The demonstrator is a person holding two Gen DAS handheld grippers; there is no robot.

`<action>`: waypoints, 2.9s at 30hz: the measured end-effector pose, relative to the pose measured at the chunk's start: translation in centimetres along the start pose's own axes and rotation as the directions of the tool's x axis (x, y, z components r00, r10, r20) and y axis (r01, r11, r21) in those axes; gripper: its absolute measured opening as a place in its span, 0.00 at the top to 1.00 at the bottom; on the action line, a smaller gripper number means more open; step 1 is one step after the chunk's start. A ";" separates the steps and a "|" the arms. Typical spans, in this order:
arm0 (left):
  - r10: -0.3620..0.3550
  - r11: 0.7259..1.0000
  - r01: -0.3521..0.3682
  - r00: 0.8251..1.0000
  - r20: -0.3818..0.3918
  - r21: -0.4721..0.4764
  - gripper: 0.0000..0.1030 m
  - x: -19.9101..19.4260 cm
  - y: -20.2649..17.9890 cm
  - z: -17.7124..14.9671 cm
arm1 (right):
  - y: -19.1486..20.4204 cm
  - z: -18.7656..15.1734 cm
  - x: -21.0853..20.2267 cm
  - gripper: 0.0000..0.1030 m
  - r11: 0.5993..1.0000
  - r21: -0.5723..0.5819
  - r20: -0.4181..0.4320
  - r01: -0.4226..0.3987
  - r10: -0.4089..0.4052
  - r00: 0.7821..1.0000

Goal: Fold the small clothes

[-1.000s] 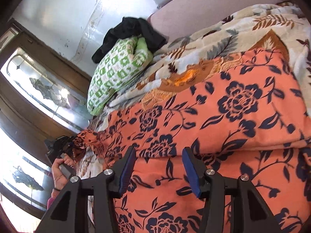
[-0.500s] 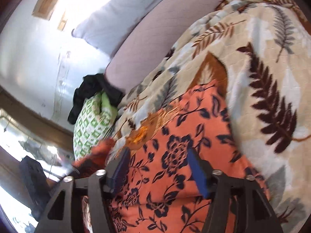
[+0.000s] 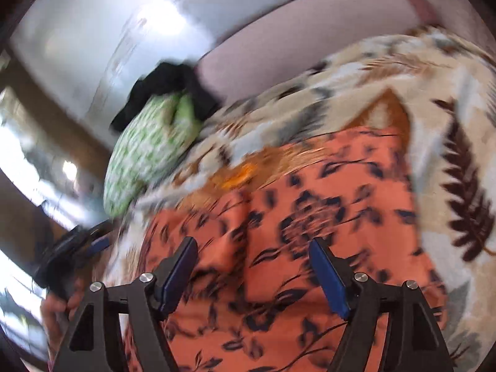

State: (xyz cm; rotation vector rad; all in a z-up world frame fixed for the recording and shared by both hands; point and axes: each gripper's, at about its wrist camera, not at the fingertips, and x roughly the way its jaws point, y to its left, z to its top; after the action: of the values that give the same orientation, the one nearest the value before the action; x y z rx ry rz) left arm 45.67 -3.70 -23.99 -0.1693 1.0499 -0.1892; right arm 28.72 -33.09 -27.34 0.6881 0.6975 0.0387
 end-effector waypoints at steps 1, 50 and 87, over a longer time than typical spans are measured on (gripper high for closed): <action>0.045 0.999 -0.045 0.999 -0.017 -0.006 0.30 0.8 0.5 -0.2 | 0.8 -0.3 0.5 0.25 0.996 0.018 -0.027 -0.083 0.084 0.996; 0.101 0.983 -0.097 0.995 -0.017 0.156 0.27 3.1 -3.6 -2.6 | -8.5 6.2 3.1 0.85 0.923 0.318 0.118 0.218 -0.267 0.956; 0.122 0.984 -0.121 0.993 0.007 0.129 0.19 -13.7 7.9 -17.1 | -2.6 -7.4 -20.3 0.03 0.985 0.159 0.008 0.072 -0.074 0.997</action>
State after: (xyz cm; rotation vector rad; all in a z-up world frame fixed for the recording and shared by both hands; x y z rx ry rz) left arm 24.74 6.34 -22.59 0.0124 1.0418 -0.1463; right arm 7.99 -36.08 -21.27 0.8136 0.7174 -0.0897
